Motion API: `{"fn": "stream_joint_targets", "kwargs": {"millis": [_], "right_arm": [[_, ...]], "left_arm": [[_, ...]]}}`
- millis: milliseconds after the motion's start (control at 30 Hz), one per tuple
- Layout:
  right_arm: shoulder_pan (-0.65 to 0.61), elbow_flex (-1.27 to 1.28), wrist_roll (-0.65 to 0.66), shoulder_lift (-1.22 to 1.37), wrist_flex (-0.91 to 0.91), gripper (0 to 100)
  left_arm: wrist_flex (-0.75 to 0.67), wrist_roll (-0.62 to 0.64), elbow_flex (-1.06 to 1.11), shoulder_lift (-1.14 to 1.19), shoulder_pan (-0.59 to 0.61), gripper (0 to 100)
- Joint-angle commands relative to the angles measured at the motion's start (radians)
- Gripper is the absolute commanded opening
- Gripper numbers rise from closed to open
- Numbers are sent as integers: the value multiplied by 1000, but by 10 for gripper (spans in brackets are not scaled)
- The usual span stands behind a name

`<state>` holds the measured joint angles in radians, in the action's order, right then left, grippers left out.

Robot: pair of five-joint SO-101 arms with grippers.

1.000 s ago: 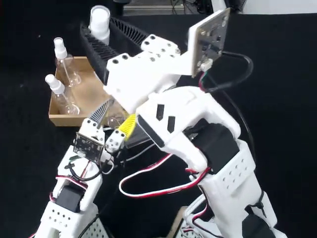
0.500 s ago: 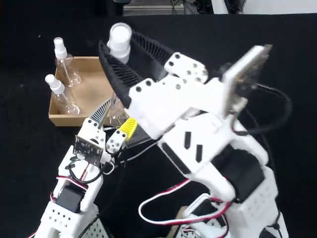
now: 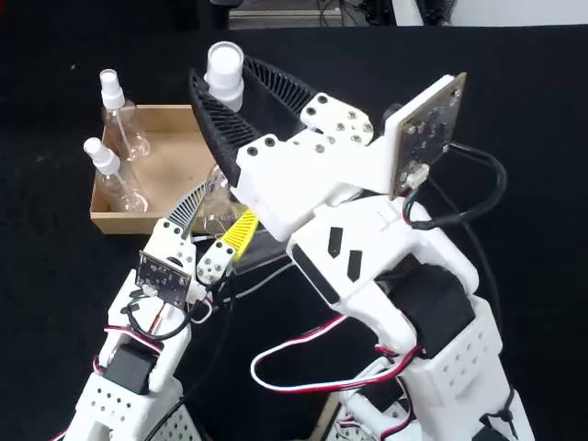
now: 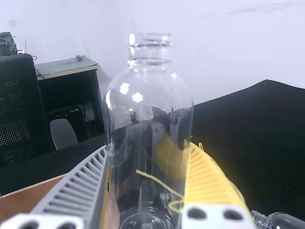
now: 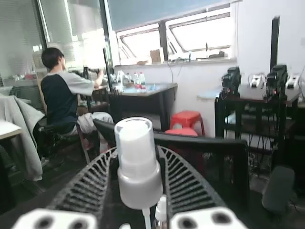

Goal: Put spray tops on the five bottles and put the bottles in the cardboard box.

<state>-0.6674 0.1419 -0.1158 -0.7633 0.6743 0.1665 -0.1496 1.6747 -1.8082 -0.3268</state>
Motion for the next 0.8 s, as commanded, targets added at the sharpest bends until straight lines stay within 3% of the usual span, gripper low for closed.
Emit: {"fn": "stream_joint_targets", "kwargs": {"millis": [0, 433, 667, 767], "right_arm": [[9, -4, 6, -24, 75, 11], [14, -1, 6, -15, 272, 20], [11, 71, 6, -24, 249, 262], [9, 45, 6, -24, 249, 266]], "left_arm": [[-20, -9, 24, -14, -4, 30], [-20, -8, 24, -12, -4, 30], [-20, -8, 24, -12, -4, 30], [-20, -8, 24, -12, -4, 30]]}}
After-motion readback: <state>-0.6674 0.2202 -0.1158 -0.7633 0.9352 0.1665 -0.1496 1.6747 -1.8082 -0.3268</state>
